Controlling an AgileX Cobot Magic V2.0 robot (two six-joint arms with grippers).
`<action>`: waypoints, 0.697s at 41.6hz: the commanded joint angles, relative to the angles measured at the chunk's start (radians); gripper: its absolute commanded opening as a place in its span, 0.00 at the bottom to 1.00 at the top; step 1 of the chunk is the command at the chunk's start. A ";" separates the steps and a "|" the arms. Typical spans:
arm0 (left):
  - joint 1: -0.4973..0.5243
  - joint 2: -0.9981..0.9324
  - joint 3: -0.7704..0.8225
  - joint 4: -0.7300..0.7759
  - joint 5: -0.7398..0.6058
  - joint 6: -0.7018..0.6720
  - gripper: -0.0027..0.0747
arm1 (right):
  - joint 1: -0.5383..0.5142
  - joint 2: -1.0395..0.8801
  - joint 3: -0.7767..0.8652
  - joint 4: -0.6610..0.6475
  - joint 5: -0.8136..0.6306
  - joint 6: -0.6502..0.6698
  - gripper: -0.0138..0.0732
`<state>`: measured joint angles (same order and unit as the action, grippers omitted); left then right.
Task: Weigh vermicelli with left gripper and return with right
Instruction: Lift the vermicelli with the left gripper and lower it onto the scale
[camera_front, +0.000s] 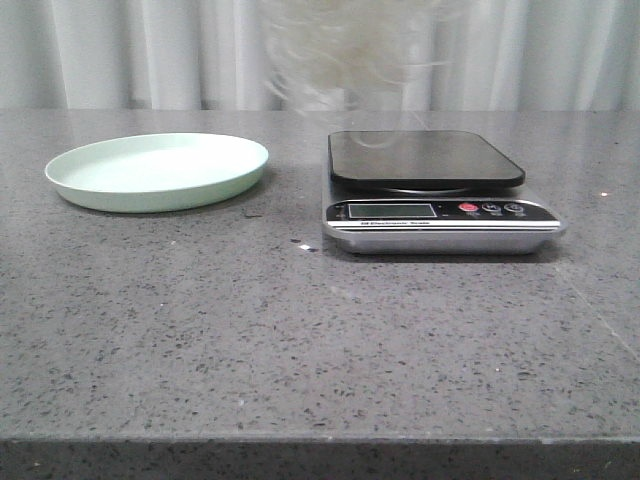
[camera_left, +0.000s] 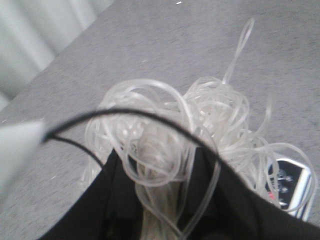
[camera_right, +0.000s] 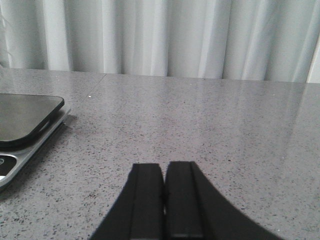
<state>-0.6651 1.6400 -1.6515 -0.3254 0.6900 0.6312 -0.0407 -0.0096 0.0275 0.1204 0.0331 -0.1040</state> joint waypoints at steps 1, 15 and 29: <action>-0.041 0.001 -0.040 -0.022 -0.089 -0.004 0.22 | -0.005 -0.017 -0.008 -0.007 -0.080 0.003 0.33; -0.070 0.157 -0.040 -0.016 -0.142 -0.004 0.22 | -0.005 -0.017 -0.008 -0.007 -0.080 0.003 0.33; -0.070 0.202 -0.040 -0.013 -0.129 -0.004 0.24 | -0.005 -0.017 -0.008 -0.007 -0.080 0.003 0.33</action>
<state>-0.7307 1.8841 -1.6612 -0.3254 0.6147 0.6312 -0.0407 -0.0096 0.0275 0.1204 0.0331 -0.1040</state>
